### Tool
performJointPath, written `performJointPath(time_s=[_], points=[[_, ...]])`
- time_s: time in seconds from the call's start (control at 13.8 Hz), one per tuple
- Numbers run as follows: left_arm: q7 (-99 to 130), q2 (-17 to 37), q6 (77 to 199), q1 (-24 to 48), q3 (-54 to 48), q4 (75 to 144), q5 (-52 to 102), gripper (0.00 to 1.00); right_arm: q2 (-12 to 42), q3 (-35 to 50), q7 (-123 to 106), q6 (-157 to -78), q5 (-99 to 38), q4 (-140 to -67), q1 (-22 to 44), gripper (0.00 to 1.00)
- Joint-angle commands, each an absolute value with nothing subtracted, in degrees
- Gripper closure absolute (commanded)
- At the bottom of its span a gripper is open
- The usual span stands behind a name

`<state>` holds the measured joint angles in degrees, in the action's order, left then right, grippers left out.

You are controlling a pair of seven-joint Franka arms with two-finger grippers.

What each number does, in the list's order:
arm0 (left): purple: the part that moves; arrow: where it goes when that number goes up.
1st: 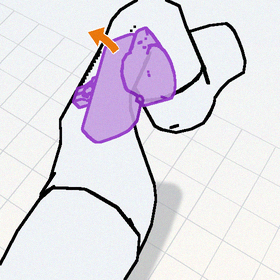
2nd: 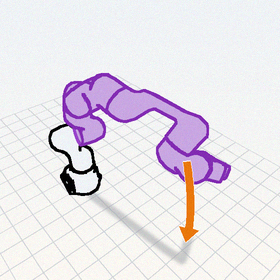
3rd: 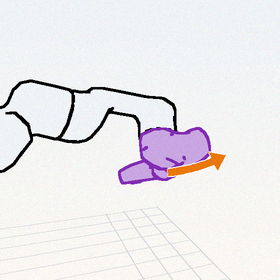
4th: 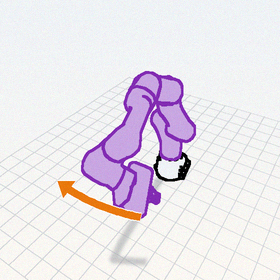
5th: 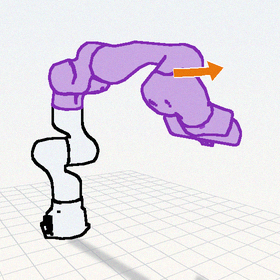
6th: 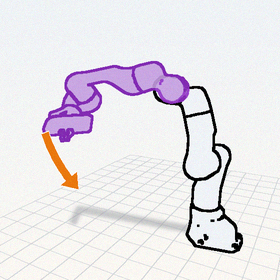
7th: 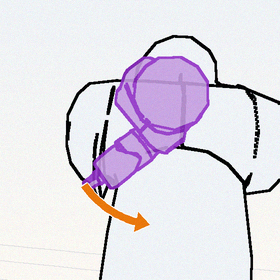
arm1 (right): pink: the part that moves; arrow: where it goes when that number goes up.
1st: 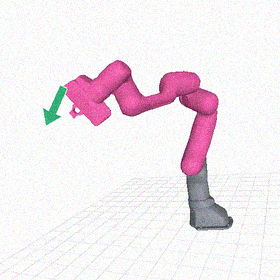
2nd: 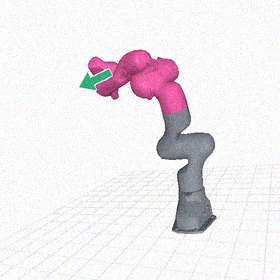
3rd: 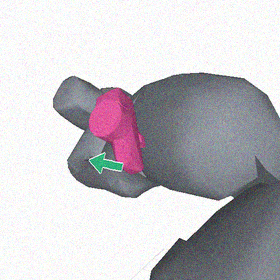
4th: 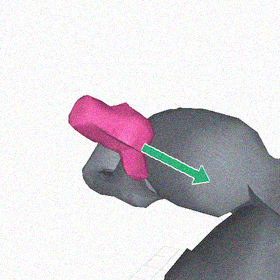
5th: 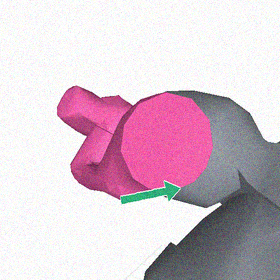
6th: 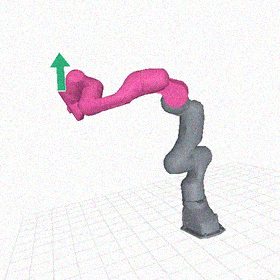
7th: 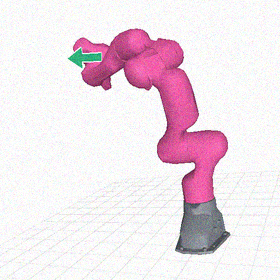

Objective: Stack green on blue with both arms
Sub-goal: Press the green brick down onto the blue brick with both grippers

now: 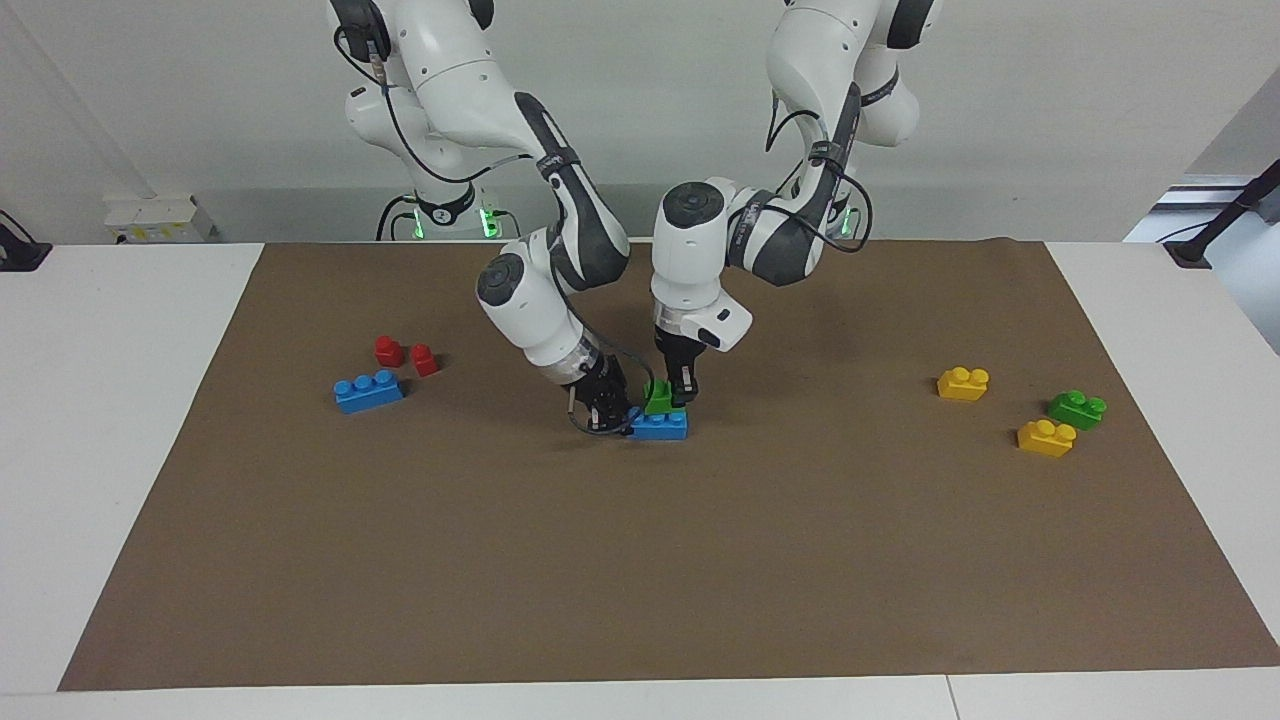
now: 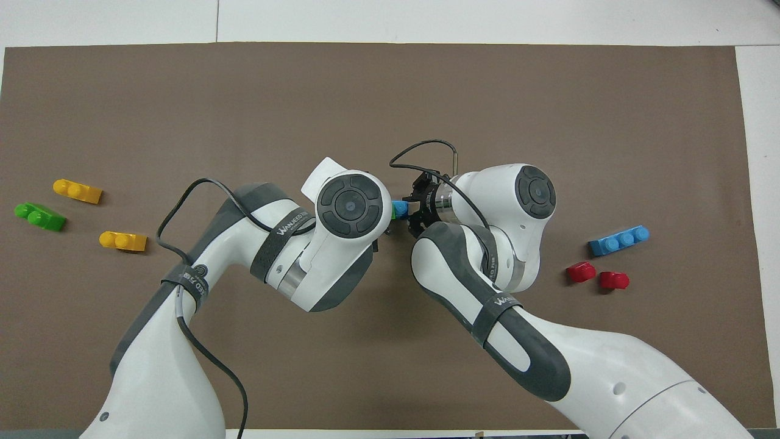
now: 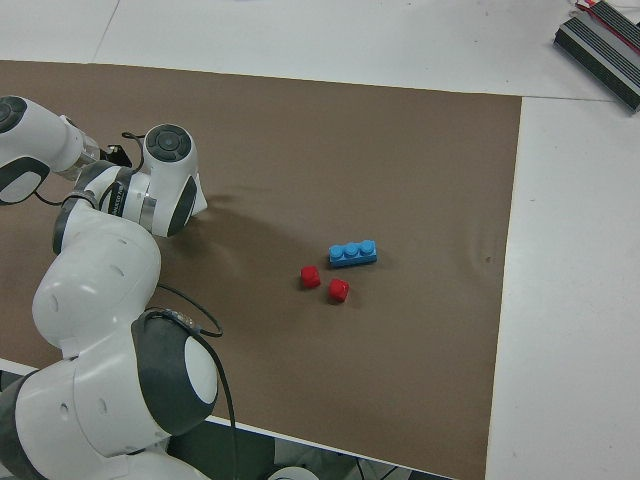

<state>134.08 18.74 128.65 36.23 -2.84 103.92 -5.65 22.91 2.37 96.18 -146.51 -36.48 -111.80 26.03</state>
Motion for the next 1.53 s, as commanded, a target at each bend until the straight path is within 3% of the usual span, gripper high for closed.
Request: performJointPath(time_s=[0.0,0.87,0.94,1.02,1.16,1.24,1.31,1.38,1.45], points=[[135.79,20.48,129.46,36.92,-1.93,103.19,-7.90,1.00,22.76,2.46,96.42,-147.83,-37.53,-113.03,25.75,1.00],[135.01,22.67,131.13,36.21,-1.76,102.57,-12.03,0.98,22.76,2.46,96.50,-147.74,-37.53,-113.03,25.66,1.00],[134.22,22.76,131.05,36.21,-1.76,102.48,-12.65,0.26,22.76,2.37,96.50,-147.74,-37.53,-113.03,25.58,1.00],[133.86,22.59,130.96,36.30,-1.76,102.48,-12.74,0.00,22.76,2.37,96.50,-147.66,-37.53,-113.03,25.58,1.00],[133.60,21.98,130.52,36.21,-1.76,102.48,-12.83,0.00,22.76,2.37,96.50,-147.66,-37.53,-113.03,25.58,0.98],[133.07,20.93,130.43,36.12,-1.67,102.57,-12.75,0.00,22.76,2.37,96.50,-147.66,-37.53,-113.03,25.58,0.76],[132.46,19.70,130.08,35.34,-1.67,102.66,-12.74,0.00,22.76,2.37,96.50,-147.57,-37.53,-113.03,25.58,0.40],[131.58,18.30,129.38,34.11,-1.76,102.74,-12.74,0.00,22.76,2.37,96.59,-147.39,-37.53,-112.85,25.32,0.24],[130.01,16.89,128.33,33.32,-1.76,102.74,-12.74,0.00,22.76,2.37,96.68,-147.13,-37.53,-112.59,24.88,0.15]])
